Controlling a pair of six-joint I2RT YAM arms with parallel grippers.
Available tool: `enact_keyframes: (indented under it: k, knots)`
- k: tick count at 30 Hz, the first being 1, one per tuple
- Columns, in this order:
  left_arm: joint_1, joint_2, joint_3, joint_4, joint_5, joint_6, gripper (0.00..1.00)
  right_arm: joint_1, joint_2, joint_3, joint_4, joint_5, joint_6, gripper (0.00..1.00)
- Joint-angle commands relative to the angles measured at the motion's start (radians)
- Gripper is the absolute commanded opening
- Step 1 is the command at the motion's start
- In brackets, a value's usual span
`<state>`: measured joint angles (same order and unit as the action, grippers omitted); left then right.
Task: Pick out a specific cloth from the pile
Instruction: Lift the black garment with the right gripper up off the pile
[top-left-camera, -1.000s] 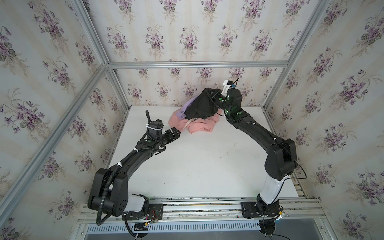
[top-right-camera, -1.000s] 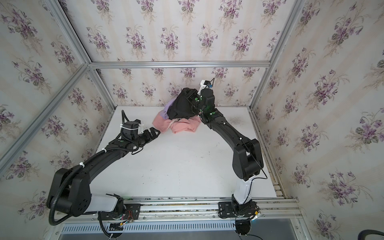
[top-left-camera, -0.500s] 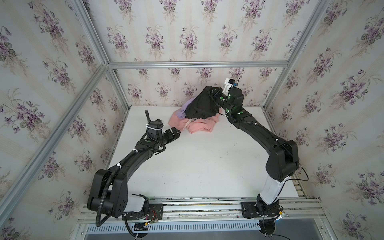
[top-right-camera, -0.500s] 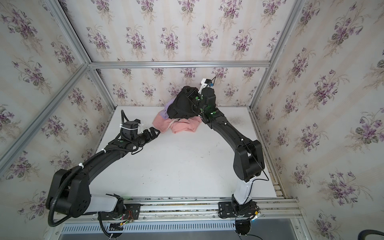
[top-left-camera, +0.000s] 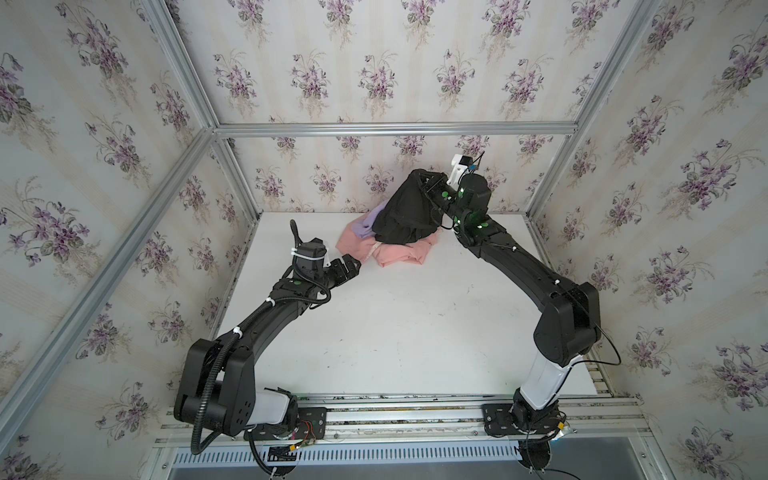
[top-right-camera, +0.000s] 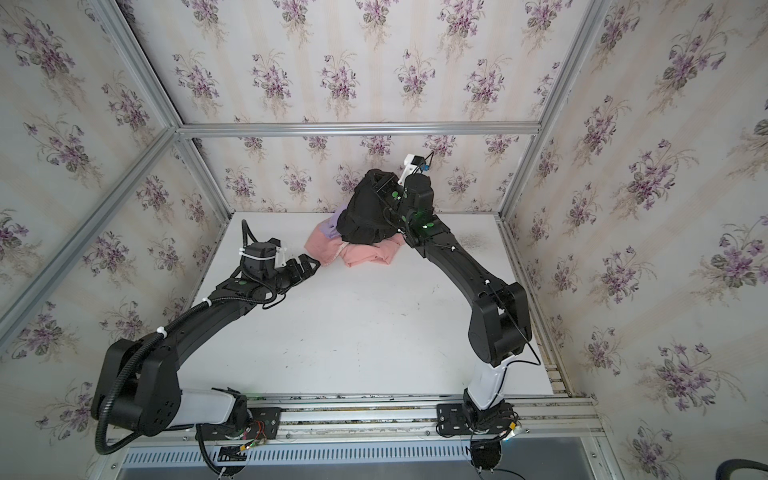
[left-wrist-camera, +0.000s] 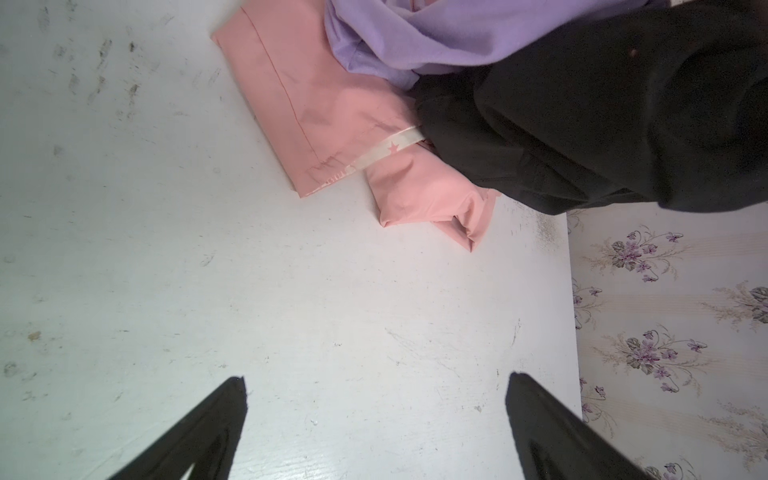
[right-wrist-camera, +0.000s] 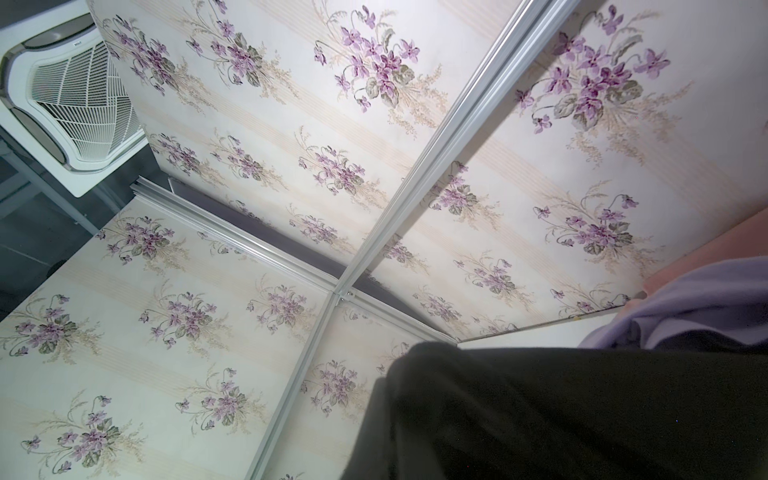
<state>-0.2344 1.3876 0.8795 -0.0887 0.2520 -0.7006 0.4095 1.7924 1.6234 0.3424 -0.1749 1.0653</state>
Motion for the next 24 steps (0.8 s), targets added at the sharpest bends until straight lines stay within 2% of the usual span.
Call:
enact_keyframes:
  k: [1,24]
  knots:
    - [0.001,-0.007,-0.002,0.012,-0.005,-0.001,1.0,0.002,-0.018,0.015,0.101,0.013,-0.019,0.0]
    - [0.0,-0.03,-0.014,0.012,-0.008,-0.01,1.0,0.003,-0.063,-0.005,0.1,0.022,-0.025,0.0]
